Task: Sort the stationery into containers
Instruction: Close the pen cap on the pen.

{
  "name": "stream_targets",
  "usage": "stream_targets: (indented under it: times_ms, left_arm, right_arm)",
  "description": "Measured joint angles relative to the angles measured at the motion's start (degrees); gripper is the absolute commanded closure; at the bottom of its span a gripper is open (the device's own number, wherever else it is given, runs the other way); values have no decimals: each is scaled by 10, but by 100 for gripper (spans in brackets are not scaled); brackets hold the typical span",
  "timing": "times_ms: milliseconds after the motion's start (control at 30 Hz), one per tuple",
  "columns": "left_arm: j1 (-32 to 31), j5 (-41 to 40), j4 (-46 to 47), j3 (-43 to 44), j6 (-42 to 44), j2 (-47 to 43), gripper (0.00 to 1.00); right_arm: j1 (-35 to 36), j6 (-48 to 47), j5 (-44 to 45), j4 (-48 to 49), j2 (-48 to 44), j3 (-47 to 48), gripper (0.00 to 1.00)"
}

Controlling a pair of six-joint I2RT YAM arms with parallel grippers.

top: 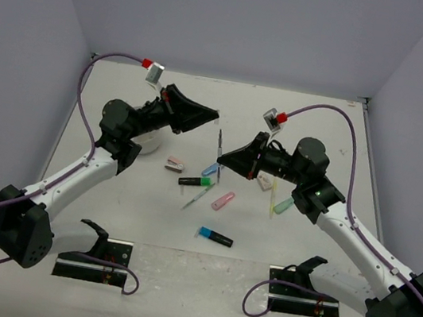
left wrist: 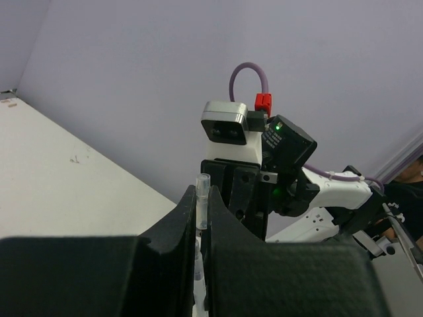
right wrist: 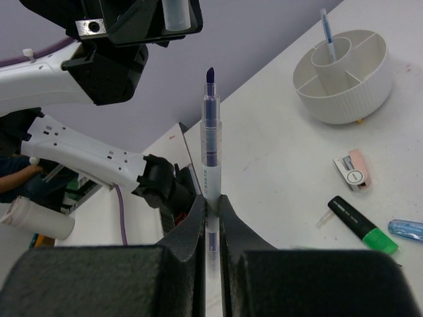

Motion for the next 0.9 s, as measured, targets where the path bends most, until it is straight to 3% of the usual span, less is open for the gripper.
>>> stream_targets:
  times_ms: [900]
  left_arm:
    - [-9, -6, 36, -32, -16, 0, 100]
  right_arm:
    - [14, 1, -2, 2, 22, 29, 100]
